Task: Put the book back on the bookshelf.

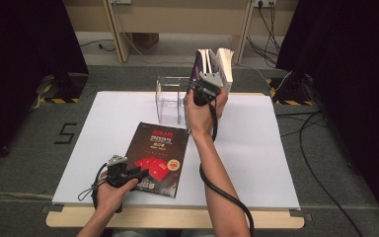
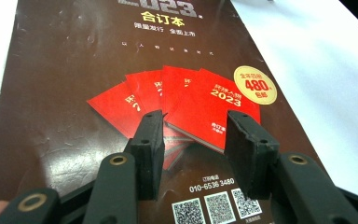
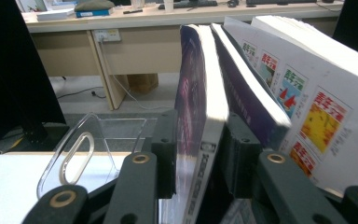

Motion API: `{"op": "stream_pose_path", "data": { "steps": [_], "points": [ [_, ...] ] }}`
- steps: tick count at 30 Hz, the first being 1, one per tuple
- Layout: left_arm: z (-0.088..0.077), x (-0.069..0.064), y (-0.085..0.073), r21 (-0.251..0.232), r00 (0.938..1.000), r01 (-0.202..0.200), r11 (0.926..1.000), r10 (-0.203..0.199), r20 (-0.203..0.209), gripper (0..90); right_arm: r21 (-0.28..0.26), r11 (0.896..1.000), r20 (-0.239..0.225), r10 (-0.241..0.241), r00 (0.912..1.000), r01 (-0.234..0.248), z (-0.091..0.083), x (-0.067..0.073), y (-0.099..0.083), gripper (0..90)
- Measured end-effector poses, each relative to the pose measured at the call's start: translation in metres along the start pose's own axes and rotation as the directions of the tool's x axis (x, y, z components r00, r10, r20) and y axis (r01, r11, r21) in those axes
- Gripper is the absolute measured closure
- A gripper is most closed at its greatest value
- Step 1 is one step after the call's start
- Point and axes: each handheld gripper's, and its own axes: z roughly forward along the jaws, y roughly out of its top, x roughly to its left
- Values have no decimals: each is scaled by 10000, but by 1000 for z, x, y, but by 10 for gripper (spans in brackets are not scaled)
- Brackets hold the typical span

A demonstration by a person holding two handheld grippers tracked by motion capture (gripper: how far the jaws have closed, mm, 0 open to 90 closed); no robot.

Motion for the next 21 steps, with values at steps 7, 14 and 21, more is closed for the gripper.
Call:
{"op": "stream_pose_path", "data": {
  "steps": [7,14,21],
  "points": [
    [0,-1,0,25,10000,-21,10000,21,8,564,-115,9997,-131,220,9997,-222,-14,-5,-5,714],
    [1,-2,-1,41,10000,-62,10000,62,19,564,-136,9990,-236,421,9988,-424,-23,-15,-10,786],
    [1,-2,-1,51,10000,-56,10000,56,8,564,-115,9971,-559,741,9957,-749,-30,-23,-15,857]
  ]
}}
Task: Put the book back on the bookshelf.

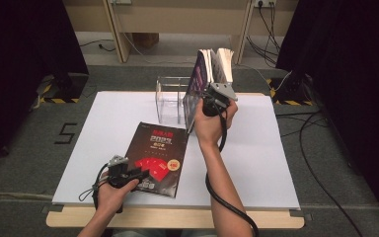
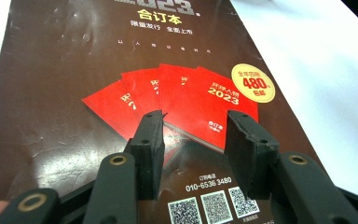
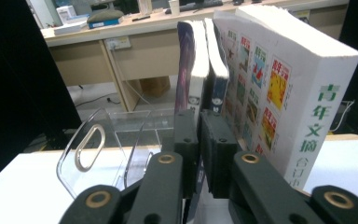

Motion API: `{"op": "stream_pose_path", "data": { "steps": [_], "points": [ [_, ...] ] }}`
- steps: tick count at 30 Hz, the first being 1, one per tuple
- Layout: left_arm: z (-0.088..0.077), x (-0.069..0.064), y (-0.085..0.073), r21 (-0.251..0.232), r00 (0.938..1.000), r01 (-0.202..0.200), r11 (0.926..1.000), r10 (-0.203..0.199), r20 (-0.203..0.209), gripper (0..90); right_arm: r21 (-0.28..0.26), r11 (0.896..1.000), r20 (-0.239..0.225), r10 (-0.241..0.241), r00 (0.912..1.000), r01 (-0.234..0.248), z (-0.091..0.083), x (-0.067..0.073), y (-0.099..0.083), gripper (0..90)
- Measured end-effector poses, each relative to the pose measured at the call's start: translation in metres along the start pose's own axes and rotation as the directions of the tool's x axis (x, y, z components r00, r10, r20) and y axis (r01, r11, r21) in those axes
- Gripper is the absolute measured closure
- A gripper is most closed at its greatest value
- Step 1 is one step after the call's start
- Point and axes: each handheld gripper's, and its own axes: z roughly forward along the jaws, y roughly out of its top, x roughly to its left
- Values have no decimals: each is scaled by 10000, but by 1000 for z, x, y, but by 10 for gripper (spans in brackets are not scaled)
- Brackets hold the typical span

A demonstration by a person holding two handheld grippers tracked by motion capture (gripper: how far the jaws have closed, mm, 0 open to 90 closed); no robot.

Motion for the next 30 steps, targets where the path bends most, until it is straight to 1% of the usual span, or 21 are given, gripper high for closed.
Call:
{"op": "stream_pose_path", "data": {
  "steps": [5,12,18,24,30],
  "points": [
    [0,-1,0,-8,10000,-5,10000,5,11,564,217,9998,-136,43,9999,-40,0,-1,-3,858],
    [0,0,0,1,10000,4,10000,-4,2,564,457,9989,-257,72,9996,-60,3,-1,-7,887],
    [-1,0,0,-21,10000,32,10000,-32,-15,564,608,9978,-288,295,9991,-277,7,-4,-7,888],
    [0,0,0,-20,10000,33,10000,-33,-2,564,655,9970,-290,430,9987,-410,11,-6,-5,884],
    [0,0,0,-25,10000,37,10000,-37,-8,564,624,9975,-311,363,9989,-343,8,-6,-6,878]
  ]
}}
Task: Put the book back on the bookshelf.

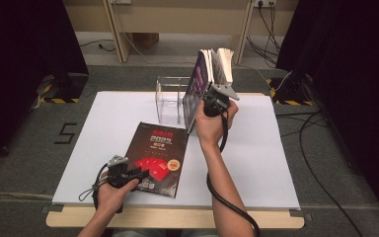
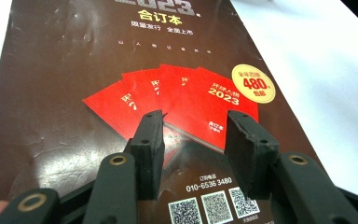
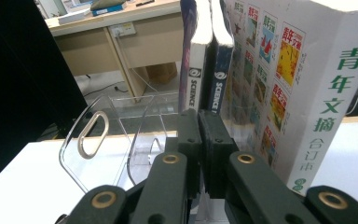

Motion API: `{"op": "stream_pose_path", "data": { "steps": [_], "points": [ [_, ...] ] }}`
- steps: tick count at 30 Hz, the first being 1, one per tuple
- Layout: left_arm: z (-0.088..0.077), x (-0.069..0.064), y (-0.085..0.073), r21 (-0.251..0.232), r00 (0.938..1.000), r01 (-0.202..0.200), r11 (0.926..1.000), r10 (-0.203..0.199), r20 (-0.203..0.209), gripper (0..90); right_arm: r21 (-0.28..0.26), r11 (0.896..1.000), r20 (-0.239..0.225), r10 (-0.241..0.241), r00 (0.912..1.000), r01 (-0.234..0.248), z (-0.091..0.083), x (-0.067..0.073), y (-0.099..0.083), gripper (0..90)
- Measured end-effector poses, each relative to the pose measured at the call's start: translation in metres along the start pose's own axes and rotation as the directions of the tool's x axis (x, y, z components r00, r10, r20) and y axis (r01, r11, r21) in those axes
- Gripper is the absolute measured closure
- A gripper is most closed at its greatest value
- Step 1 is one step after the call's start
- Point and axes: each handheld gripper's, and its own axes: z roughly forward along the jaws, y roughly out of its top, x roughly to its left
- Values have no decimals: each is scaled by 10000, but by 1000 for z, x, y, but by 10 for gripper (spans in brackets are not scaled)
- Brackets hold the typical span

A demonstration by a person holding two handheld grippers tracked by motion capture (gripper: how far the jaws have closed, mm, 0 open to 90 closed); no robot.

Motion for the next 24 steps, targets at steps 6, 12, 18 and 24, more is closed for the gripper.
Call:
{"op": "stream_pose_path", "data": {
  "steps": [6,12,18,24],
  "points": [
    [0,0,0,9,10000,-7,10000,7,11,564,39,10000,-190,-7,9998,7,-5,2,-5,846],
    [0,1,0,-6,10000,48,10000,-48,-34,562,478,9988,-332,89,9994,-73,-4,-2,-15,799],
    [-1,3,1,-53,9999,107,9999,-108,-92,563,979,9952,-398,74,9992,-34,-3,-4,-24,780],
    [-5,8,3,-198,9992,225,9996,-231,-317,563,1598,9870,-501,227,9985,-144,-4,-11,-34,768]
  ]
}}
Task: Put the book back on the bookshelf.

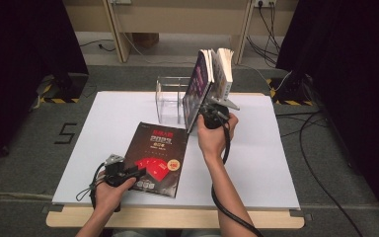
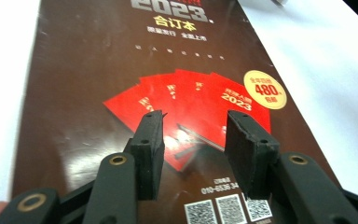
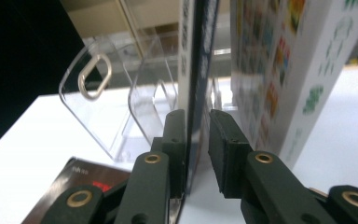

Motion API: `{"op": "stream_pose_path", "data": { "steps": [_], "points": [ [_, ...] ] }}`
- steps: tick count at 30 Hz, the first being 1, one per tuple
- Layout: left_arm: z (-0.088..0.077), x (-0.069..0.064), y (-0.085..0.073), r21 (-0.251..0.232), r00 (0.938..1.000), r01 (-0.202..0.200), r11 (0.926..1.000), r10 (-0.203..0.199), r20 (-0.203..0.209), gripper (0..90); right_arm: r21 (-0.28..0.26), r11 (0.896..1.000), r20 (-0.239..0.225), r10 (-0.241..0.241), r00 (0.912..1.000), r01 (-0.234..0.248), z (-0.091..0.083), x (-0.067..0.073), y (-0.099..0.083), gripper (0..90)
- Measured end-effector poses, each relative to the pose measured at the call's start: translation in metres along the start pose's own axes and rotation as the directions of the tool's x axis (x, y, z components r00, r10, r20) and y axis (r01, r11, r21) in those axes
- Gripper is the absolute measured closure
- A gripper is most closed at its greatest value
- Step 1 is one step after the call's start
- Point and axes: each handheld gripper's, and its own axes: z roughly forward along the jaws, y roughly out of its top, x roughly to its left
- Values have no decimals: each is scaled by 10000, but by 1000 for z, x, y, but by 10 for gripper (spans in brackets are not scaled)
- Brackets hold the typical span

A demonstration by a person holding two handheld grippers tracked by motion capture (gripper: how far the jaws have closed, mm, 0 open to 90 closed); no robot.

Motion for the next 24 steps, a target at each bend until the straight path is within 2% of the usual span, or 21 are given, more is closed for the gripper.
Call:
{"op": "stream_pose_path", "data": {
  "steps": [2,5,11,14,17,20,24],
  "points": [
    [-2,3,1,-25,9999,-27,10000,27,-138,563,251,9997,4,12,10000,-12,0,-4,-5,762],
    [-5,10,5,-78,9989,146,9999,-150,-445,563,618,9980,-56,102,9999,-98,1,-8,-11,752],
    [-9,27,10,-132,9901,286,9995,-302,-1370,554,1488,9888,-200,164,9997,-132,3,-13,-30,734],
    [-10,34,11,-168,9871,442,9989,-463,-1535,551,2032,9789,-477,328,9983,-224,6,-14,-41,730],
    [-10,38,12,-178,9831,452,9988,-476,-1768,547,2534,9671,-549,367,9978,-216,9,-14,-50,724],
    [-10,42,13,-28,9798,488,9988,-484,-1940,541,2915,9562,-642,454,9969,-247,12,-14,-57,720],
    [-8,49,17,-5,9744,718,9974,-703,-2136,531,3365,9416,-824,463,9955,-159,15,-11,-66,716]
  ]
}}
